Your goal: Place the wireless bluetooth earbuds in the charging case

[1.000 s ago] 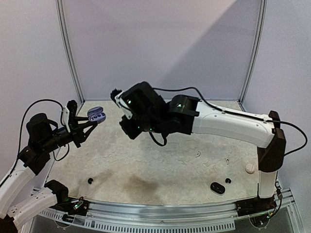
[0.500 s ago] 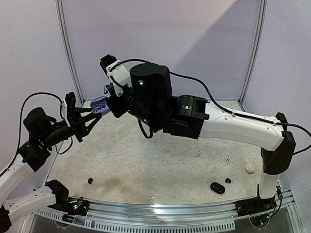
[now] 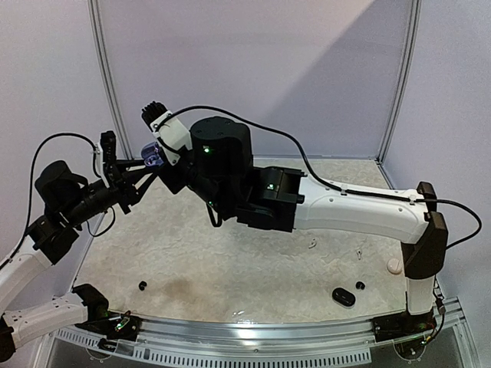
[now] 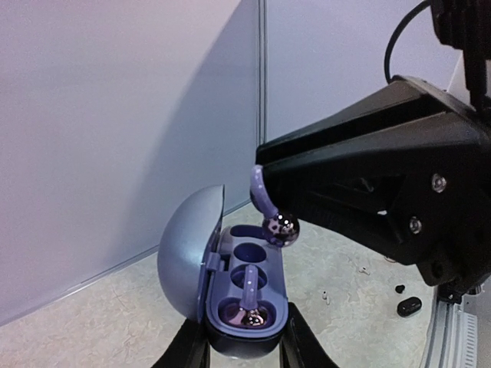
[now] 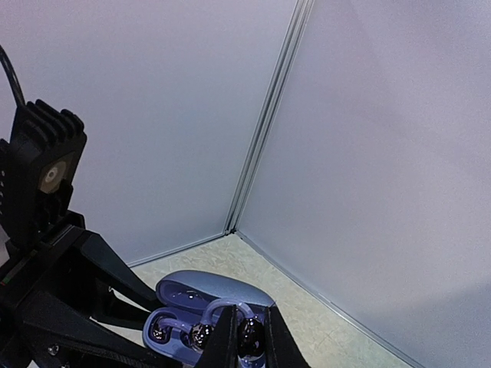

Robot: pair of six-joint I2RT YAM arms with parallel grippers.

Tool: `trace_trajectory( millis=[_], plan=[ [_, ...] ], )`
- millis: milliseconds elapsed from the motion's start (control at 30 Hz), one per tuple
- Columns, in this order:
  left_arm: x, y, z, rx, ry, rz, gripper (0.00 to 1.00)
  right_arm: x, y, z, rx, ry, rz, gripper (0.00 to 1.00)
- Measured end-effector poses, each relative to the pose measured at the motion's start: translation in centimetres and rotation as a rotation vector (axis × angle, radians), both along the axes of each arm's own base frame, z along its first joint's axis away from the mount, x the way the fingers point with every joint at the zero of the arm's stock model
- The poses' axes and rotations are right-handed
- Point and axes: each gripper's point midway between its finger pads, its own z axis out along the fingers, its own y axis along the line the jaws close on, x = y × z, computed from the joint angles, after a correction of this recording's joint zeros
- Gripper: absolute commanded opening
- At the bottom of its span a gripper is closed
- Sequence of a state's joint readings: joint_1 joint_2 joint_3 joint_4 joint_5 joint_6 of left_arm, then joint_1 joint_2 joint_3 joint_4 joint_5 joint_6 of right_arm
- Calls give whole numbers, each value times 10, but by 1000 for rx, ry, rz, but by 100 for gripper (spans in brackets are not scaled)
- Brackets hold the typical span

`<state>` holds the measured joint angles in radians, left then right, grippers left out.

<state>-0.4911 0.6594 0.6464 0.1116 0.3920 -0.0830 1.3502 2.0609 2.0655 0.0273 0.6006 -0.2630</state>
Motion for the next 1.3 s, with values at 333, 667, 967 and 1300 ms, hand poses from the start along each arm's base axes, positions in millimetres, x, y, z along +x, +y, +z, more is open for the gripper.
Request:
trace_trajectory(
  millis=[333,667,967,1300],
  plan=[
    [1,2,5,-45,41,12,0,7,2,-9,-28,-33,-49,0],
    [1,2,5,-53,57,8,0,12,-1,-11,-38,-45,-87,0],
    [2,2,2,-56,80,7,0,15,5,-15,-26,-57,-101,0],
    [6,5,1,-57,87,40,0,16,6,-18,-33,-58,-105,0]
  ],
)
